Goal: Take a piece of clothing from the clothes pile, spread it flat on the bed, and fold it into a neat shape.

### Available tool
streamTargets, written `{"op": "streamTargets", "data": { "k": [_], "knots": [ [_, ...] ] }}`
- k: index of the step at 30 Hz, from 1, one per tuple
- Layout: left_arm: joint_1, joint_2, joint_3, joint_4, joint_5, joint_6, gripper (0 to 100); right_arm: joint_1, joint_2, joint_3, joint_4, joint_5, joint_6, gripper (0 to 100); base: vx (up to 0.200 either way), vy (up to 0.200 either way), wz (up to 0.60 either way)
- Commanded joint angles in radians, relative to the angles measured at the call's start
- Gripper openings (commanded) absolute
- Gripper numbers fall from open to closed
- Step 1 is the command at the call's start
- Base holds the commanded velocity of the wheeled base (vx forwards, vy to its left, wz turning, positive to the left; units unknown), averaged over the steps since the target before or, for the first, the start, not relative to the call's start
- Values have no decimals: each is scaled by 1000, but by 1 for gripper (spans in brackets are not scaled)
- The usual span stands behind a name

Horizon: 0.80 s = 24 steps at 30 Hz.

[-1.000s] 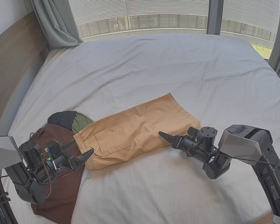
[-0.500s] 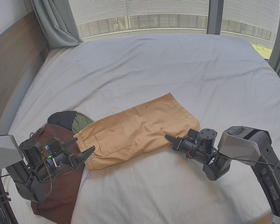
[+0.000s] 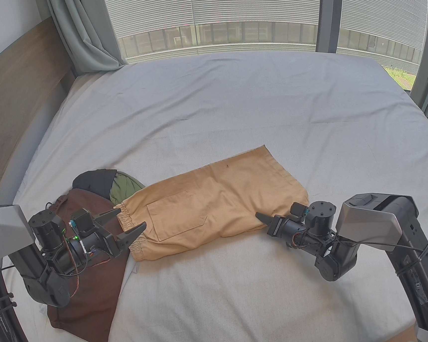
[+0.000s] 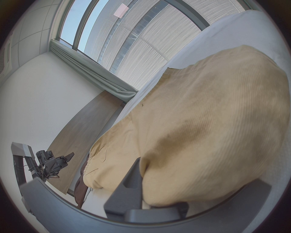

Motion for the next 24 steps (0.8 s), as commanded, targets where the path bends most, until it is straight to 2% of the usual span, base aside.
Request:
{"op": "streamTargets", "data": {
  "k": [1, 15, 18, 19, 24],
  "knots": [
    [19, 4, 1, 0, -12, 9, 100, 0, -47, 72, -12, 0, -1, 0, 0, 0, 0],
    [17, 0, 18, 0, -15, 11, 100, 3, -163, 331, -52, -18, -14, 0, 0, 0, 0],
    [16, -3, 18, 0, -15, 11, 100, 2, -178, 363, -52, -20, -34, 0, 0, 0, 0],
    [16, -3, 18, 0, -15, 11, 100, 2, -196, 402, -52, -27, -64, 0, 0, 0, 0],
    [16, 0, 18, 0, -15, 12, 100, 8, -250, 500, -52, -49, -78, 0, 0, 0, 0]
  ]
}}
